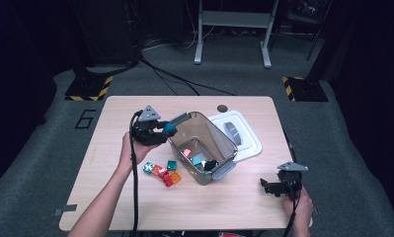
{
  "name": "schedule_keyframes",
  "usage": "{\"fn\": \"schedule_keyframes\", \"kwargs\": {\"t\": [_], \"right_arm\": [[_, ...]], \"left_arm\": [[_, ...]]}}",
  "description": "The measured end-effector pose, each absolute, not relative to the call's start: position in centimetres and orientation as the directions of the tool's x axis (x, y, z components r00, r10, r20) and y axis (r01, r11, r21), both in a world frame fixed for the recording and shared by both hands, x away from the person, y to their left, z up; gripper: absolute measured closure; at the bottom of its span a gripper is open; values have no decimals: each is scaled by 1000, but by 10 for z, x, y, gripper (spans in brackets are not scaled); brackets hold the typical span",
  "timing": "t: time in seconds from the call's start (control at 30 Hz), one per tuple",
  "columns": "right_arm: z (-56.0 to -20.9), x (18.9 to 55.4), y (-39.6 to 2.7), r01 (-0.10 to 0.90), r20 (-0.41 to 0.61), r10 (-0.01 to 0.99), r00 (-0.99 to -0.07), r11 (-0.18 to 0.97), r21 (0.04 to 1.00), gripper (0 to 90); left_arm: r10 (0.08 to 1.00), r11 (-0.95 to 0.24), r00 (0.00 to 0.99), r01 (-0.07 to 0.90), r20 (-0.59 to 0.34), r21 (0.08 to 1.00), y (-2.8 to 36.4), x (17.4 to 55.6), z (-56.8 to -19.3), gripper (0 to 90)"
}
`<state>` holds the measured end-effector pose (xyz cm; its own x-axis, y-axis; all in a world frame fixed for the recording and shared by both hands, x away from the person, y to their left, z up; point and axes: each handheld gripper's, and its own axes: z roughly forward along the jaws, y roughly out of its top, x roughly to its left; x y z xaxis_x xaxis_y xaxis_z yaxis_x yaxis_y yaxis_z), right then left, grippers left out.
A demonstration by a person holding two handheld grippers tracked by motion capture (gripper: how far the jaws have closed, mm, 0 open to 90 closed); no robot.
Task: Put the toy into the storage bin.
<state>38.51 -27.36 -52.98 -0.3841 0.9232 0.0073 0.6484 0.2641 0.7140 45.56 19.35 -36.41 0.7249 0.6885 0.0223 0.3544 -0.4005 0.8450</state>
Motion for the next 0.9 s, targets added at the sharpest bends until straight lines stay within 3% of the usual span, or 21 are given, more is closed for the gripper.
{"fn": "schedule_keyframes", "kwargs": {"t": [0.5,0.9], "right_arm": [[-530,385,-273,649,8,924,-381,261,715,0],[-530,385,-274,648,7,923,-384,264,714,0]], "left_arm": [[683,-438,731,408,1,801,179,485,-390,555],[694,-490,718,419,51,764,183,492,-403,555]]}}
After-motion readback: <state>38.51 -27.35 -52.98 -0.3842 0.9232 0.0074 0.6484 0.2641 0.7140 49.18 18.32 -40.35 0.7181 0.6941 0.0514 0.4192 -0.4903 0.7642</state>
